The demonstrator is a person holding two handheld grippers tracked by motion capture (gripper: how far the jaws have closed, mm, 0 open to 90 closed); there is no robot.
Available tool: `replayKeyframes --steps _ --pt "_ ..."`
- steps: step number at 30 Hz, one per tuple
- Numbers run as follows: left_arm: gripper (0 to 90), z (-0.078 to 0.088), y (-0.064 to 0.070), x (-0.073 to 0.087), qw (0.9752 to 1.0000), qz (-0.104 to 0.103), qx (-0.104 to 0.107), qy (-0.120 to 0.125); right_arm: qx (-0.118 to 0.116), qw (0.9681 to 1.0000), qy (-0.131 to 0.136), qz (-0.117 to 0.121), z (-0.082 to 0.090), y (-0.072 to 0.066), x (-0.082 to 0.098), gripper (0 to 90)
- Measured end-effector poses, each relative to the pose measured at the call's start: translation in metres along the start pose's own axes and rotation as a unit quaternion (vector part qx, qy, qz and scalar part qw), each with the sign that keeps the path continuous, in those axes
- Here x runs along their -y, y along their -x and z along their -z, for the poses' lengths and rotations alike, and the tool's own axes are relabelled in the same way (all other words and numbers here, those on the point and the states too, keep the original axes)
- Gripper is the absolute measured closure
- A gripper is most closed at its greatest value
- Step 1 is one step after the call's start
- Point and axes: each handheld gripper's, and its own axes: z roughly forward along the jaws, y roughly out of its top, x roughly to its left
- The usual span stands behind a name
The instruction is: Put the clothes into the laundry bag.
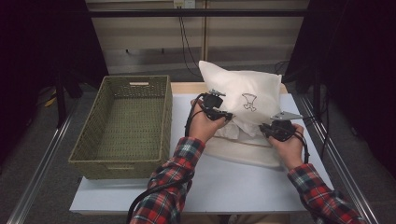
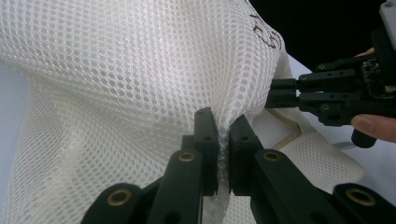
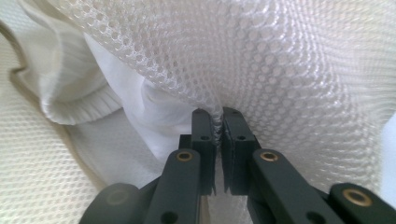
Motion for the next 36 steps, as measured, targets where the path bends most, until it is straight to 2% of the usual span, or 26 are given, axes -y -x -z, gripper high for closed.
replayKeyframes --steps 3,7,9,11,12,16,19,20,22,27,29,31,32,34,36 --pt "84.5 0.003 0.0 0.0 1.0 -0.001 -0.002 0.001 -0.01 0.9998 0.006 -0.016 0.008 0.002 -0.001 85.0" --pt "82.5 0.005 -0.001 0.003 0.9999 0.001 -0.006 0.011 -0.027 0.9995 0.01 -0.01 0.016 0.003 -0.001 85.0" --pt "82.2 0.007 -0.003 0.004 0.9999 -0.006 -0.011 0.004 -0.031 0.9994 0.012 -0.012 0.02 0.002 0.001 84.9" --pt "81.5 0.007 -0.004 0.005 0.9999 0.0 -0.012 0.004 -0.049 0.9985 0.017 -0.016 0.023 0.003 0.002 85.3" --pt "81.5 0.008 -0.005 0.005 0.9999 -0.004 -0.014 0.003 -0.051 0.9984 0.017 -0.019 0.026 0.002 0.003 85.2" --pt "80.5 0.008 -0.006 0.006 0.9999 0.0 -0.015 0.007 -0.057 0.9983 0.014 -0.003 0.032 0.0 0.003 85.9" --pt "79.2 0.008 -0.006 0.007 0.9998 0.002 -0.016 0.006 -0.061 0.998 0.017 -0.001 0.034 0.001 0.004 86.6" --pt "78.7 0.009 -0.007 0.007 0.9998 -0.004 -0.018 0.004 -0.064 0.9978 0.016 -0.004 0.036 0.001 0.004 86.7" --pt "78.4 0.009 -0.007 0.009 0.9998 0.0 -0.017 0.008 -0.066 0.9975 0.021 -0.01 0.039 0.001 0.005 86.6" --pt "75.6 0.009 -0.008 0.011 0.9998 0.002 -0.016 0.009 -0.076 0.9969 0.02 -0.001 0.042 0.0 0.008 86.5" --pt "72.9 0.01 -0.008 0.012 0.9998 0.001 -0.021 0.006 -0.077 0.9968 0.018 0.004 0.042 -0.002 0.01 86.5" --pt "74.0 0.01 -0.009 0.013 0.9998 0.01 -0.014 0.008 -0.078 0.9967 0.017 0.013 0.043 -0.003 0.011 86.5" --pt "73.2 0.011 -0.009 0.014 0.9998 0.004 -0.017 0.005 -0.08 0.9965 0.018 0.016 0.044 -0.004 0.012 86.4" --pt "73.5 0.011 -0.01 0.016 0.9999 0.011 -0.011 0.007 -0.082 0.9963 0.018 0.016 0.045 -0.004 0.013 86.5" --pt "72.4 0.012 -0.011 0.018 0.9999 0.01 -0.013 0.005 -0.08 0.9963 0.013 0.028 0.047 -0.004 0.015 86.6"
